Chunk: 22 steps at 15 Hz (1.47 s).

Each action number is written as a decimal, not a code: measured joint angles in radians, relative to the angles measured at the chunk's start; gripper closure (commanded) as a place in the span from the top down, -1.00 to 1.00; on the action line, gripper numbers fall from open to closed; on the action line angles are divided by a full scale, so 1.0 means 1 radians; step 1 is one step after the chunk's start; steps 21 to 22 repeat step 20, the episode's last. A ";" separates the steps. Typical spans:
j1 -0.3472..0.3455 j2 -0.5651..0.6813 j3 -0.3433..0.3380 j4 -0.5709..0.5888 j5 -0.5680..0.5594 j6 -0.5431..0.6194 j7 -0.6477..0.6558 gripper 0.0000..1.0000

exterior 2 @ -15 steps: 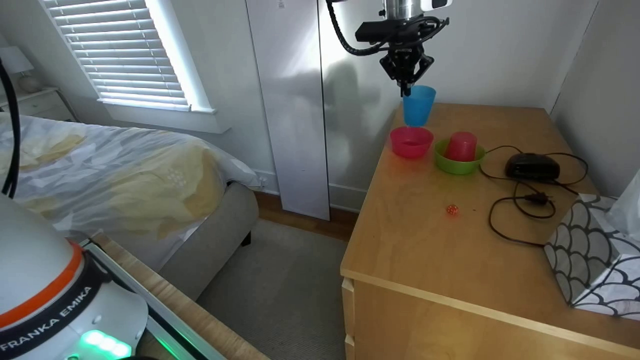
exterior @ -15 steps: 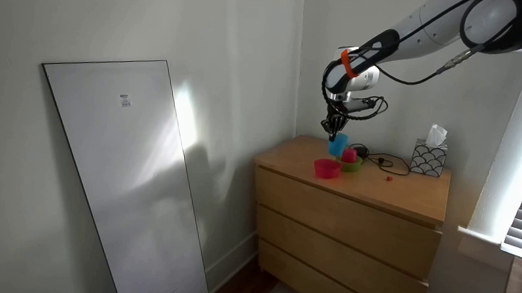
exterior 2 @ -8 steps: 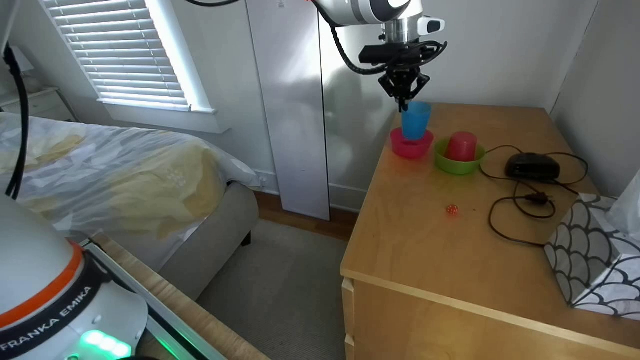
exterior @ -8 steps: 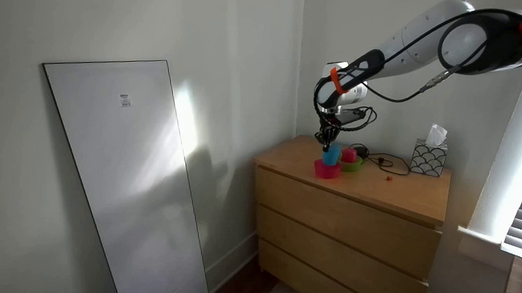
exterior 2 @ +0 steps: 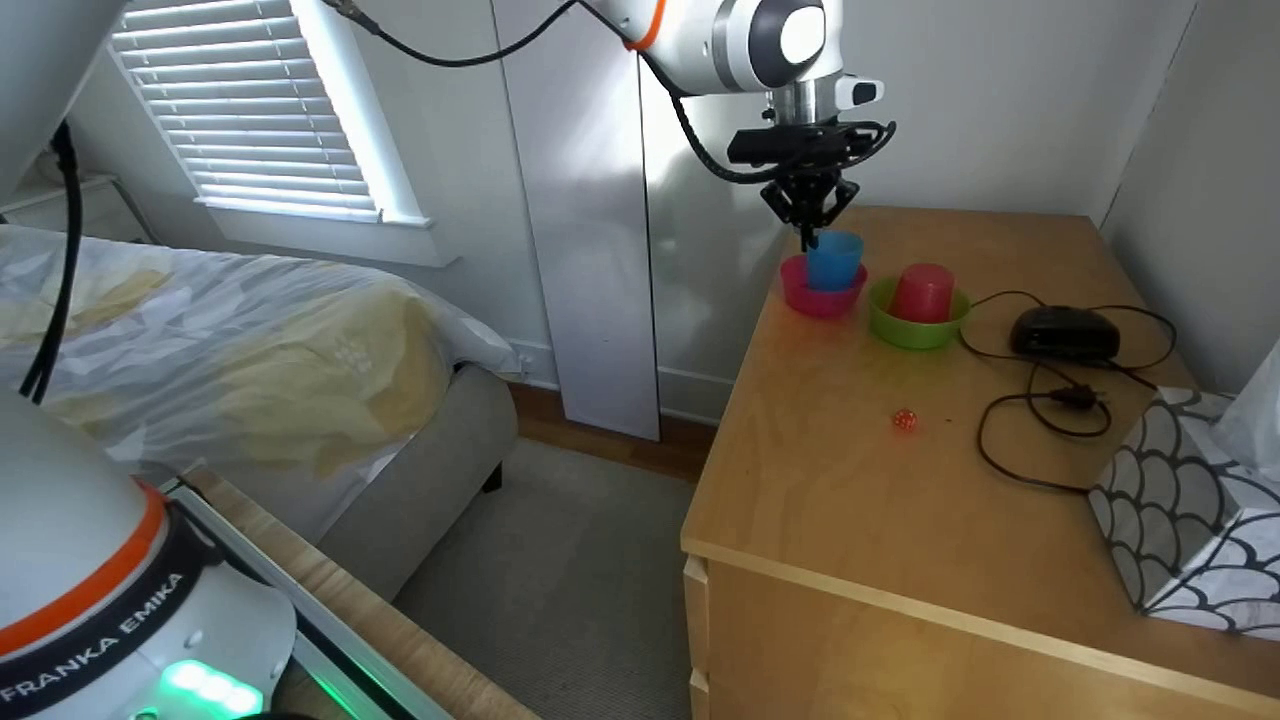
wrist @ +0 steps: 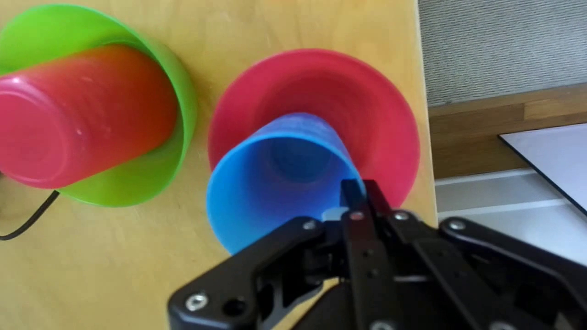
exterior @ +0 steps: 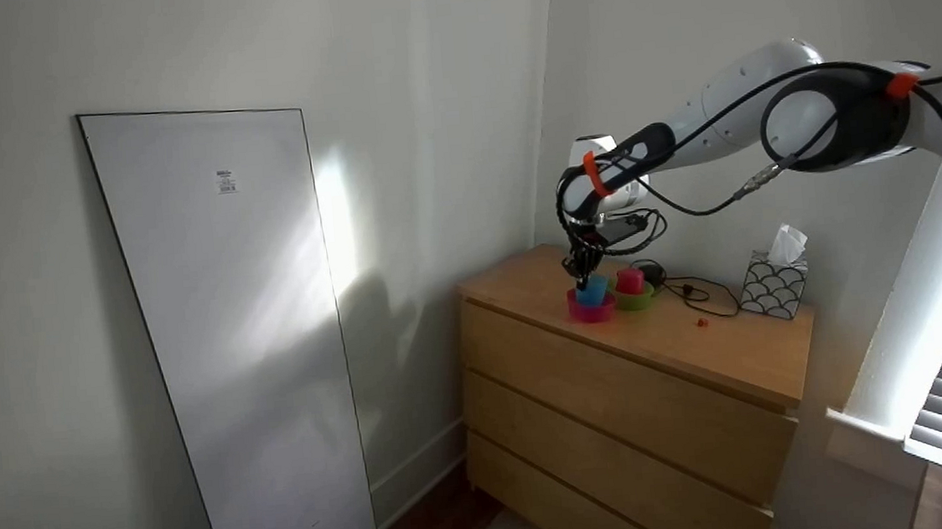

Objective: Put the cup into the bowl

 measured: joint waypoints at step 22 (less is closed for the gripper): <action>-0.025 -0.486 -0.086 -0.390 -0.005 -0.279 0.154 0.99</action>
